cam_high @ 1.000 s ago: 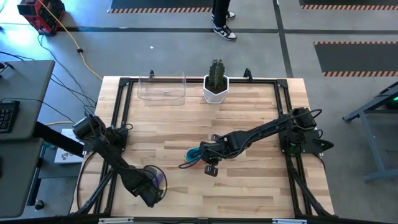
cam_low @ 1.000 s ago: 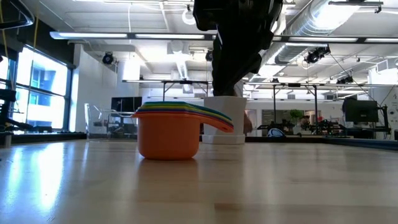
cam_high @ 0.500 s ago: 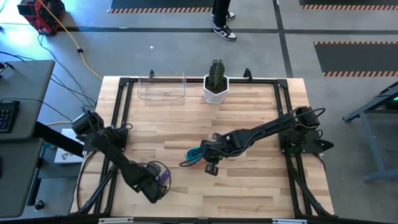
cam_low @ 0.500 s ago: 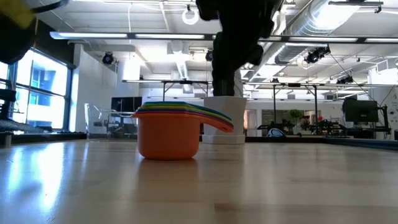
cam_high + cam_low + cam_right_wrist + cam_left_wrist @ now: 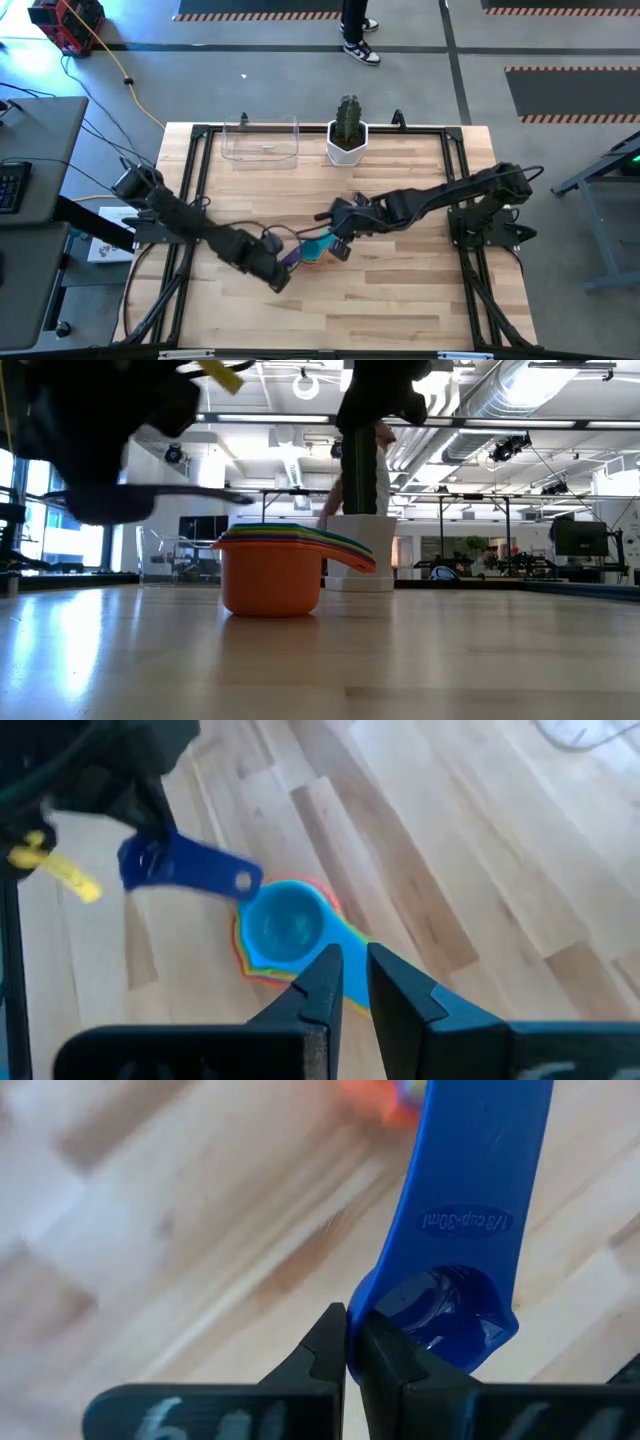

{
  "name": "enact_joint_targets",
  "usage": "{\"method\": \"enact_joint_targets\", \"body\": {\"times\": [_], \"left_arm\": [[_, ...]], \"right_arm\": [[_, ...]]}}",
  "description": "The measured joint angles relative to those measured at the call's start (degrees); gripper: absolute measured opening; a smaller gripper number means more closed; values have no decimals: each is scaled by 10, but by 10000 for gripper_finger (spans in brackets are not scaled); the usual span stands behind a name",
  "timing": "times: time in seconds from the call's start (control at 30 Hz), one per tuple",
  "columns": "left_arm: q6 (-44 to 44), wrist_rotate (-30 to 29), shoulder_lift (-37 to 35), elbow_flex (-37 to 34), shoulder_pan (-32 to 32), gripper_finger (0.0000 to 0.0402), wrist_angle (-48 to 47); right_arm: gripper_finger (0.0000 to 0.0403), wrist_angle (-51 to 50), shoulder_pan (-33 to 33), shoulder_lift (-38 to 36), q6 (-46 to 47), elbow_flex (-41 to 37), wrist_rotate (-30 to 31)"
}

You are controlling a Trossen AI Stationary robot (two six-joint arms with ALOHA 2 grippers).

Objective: Nest measuring cups in basket
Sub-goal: Stack the small dark blue measuring cup on top of the light blue measuring cup

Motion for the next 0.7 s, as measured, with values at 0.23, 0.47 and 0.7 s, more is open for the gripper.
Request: {"method": "enact_joint_targets", "body": {"times": [0.23,0.47,0.7], "left_arm": [[160,-13,0,46,73,4,-10],[303,-6,0,71,156,5,-3],[376,53,0,71,200,5,58]], "right_arm": [[41,-6,-20,-6,0,0,-4],[41,-31,-28,-6,61,0,45],[41,-64,-43,-6,120,0,75]]}}
